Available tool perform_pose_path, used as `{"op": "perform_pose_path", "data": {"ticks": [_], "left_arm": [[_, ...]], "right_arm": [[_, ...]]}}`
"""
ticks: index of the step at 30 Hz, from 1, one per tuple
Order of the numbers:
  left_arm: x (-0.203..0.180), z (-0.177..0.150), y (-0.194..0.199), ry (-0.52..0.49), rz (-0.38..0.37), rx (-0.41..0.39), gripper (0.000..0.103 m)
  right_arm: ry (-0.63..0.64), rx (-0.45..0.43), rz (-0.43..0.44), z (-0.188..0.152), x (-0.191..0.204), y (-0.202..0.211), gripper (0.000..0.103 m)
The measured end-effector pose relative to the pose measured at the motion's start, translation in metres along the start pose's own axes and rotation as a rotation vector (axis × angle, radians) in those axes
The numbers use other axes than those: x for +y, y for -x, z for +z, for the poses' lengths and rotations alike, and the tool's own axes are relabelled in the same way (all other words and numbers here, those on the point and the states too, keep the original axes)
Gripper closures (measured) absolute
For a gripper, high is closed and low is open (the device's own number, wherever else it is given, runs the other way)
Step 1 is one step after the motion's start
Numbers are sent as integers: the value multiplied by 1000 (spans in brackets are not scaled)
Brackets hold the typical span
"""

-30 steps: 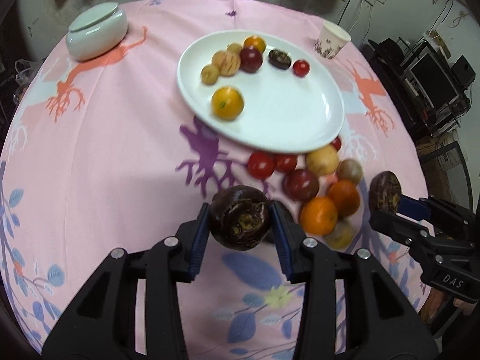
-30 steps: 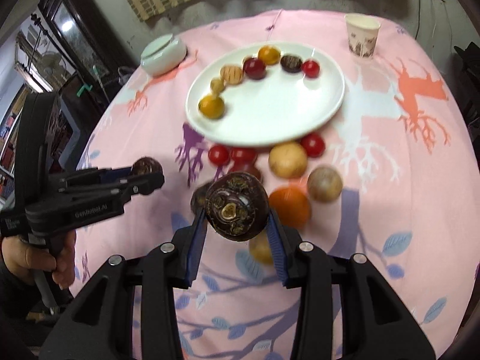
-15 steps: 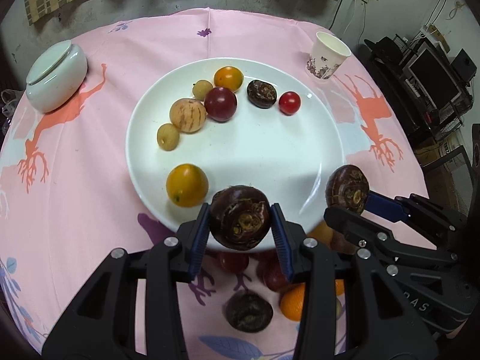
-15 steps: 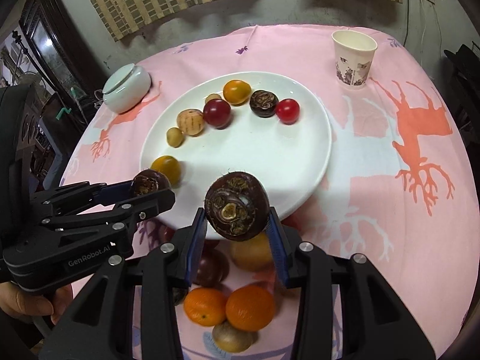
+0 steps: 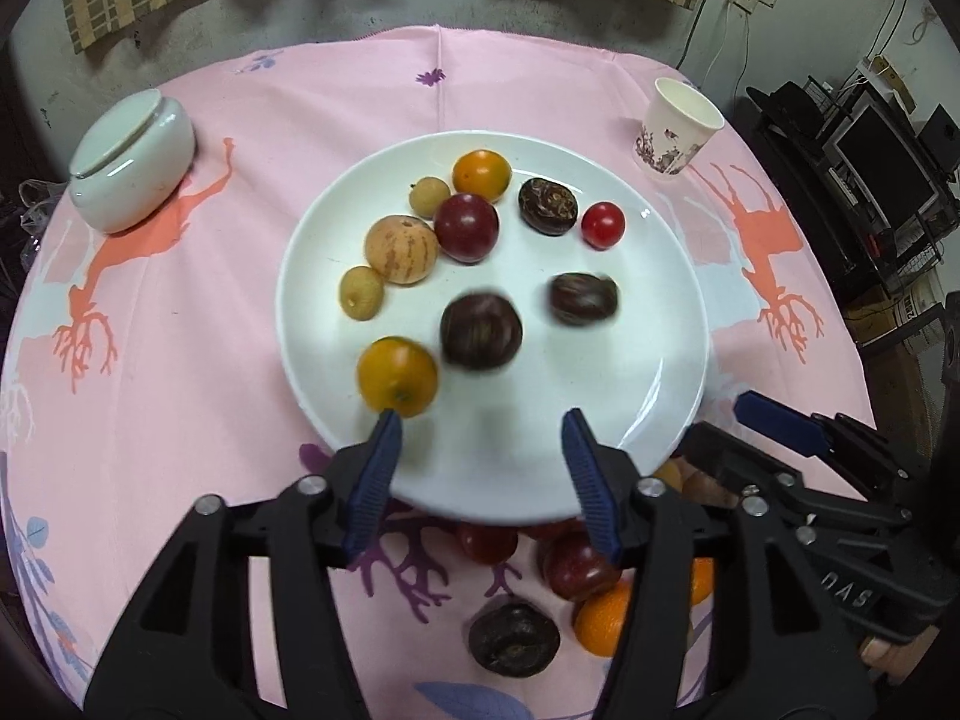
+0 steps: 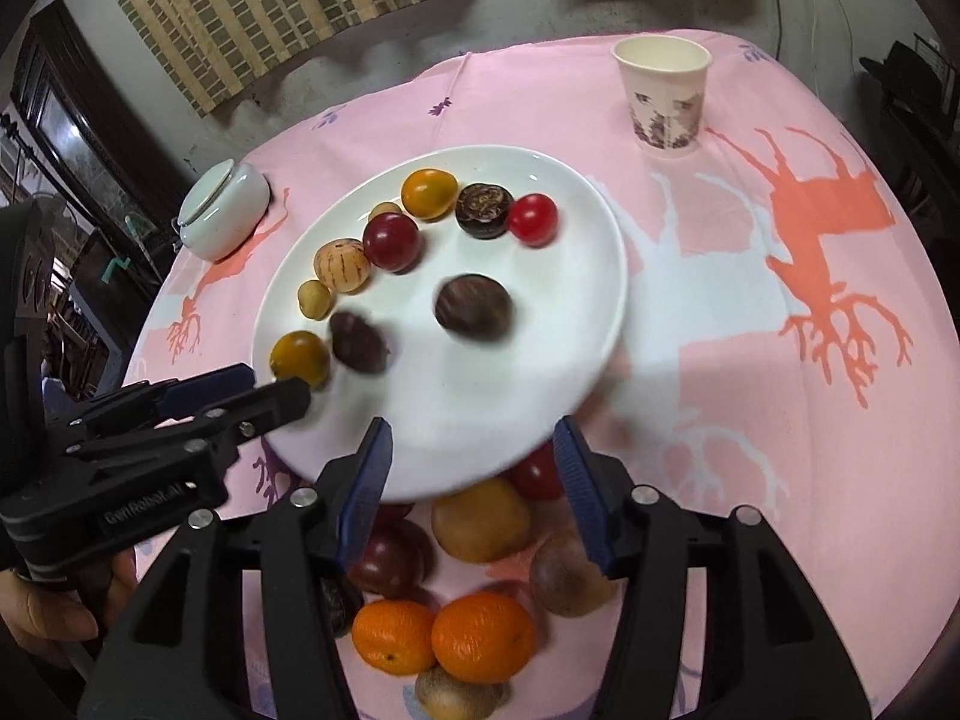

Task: Organize fruits
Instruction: 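Carry both mangosteens over the white plate and open both grippers, then grasp a mangosteen with the left gripper while the right grasps a brown round fruit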

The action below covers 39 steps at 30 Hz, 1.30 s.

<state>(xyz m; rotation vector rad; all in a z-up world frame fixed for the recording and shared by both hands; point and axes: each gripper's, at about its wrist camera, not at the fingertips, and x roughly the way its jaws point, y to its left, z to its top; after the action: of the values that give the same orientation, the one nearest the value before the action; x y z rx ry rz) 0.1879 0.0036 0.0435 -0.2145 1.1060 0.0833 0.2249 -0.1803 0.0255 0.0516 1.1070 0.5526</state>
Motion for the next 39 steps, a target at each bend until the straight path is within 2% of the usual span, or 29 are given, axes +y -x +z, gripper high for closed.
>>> {"op": "perform_pose_path", "data": {"ticks": [3, 10, 18, 30, 35, 36, 38, 39], "left_arm": [[8, -12, 11, 4, 18, -15, 37], [35, -63, 22, 76, 17, 44, 37], [31, -108, 20, 50, 31, 117, 37], [14, -120, 15, 17, 26, 159, 30], [14, -122, 12, 14, 28, 177, 30], [15, -122, 12, 15, 29, 180, 29], [17, -123, 11, 22, 31, 182, 28], [18, -123, 11, 28, 31, 183, 28]], "right_arm": [[-16, 0, -11, -15, -8, 13, 43], [-52, 59, -23, -67, -25, 31, 40], [-45, 134, -9, -110, -18, 36, 38], [5, 168, 7, -126, 0, 34, 35], [86, 194, 25, -129, 16, 22, 35], [109, 195, 26, -129, 21, 20, 35], [151, 193, 0, -128, 30, 14, 44], [161, 200, -5, -127, 32, 10, 44]]}}
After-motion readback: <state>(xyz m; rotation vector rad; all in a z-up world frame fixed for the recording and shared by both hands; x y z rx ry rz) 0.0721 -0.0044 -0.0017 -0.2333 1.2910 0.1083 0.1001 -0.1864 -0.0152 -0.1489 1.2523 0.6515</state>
